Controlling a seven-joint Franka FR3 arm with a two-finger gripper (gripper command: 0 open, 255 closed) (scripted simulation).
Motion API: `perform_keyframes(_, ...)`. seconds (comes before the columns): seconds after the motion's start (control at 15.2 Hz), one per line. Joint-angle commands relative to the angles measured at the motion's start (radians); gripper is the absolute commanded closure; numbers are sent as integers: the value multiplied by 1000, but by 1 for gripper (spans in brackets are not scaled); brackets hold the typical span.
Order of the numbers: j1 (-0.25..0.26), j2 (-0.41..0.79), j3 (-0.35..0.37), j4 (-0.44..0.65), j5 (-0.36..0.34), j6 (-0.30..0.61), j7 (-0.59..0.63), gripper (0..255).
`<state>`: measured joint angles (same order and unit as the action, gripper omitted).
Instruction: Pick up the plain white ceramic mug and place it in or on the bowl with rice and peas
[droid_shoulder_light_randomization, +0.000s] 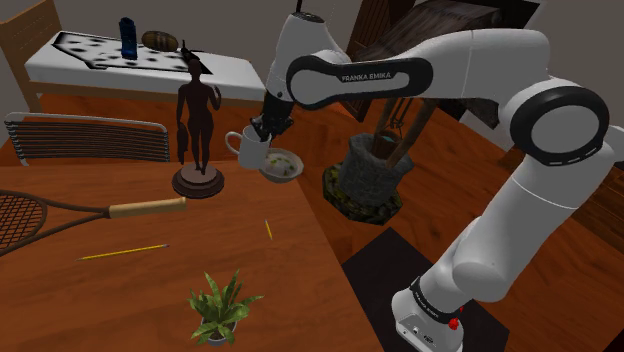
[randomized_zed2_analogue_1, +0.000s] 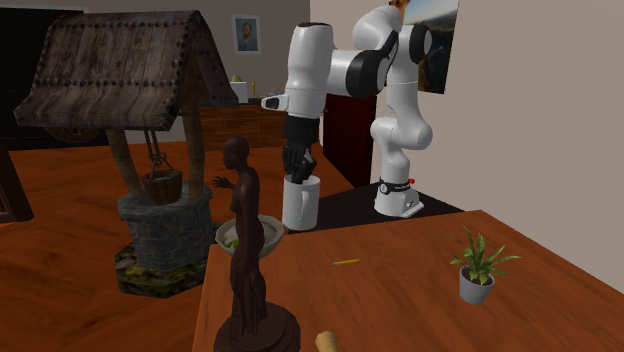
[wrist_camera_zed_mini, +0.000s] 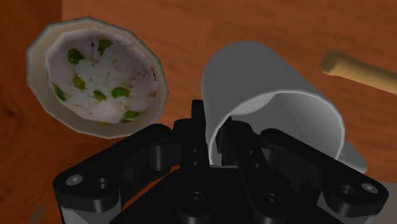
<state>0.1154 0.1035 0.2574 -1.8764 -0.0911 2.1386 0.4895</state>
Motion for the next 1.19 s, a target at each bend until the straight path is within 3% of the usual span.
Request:
perform_keyframes(0.0, -20, 2, -15, 14, 8, -9, -40, 255)
perform_keyframes(0.73, -156, 105, -110, 204, 51, -89, -296, 255)
perform_keyframes(1.12, -156, 119, -111, 141, 47, -13, -293, 255)
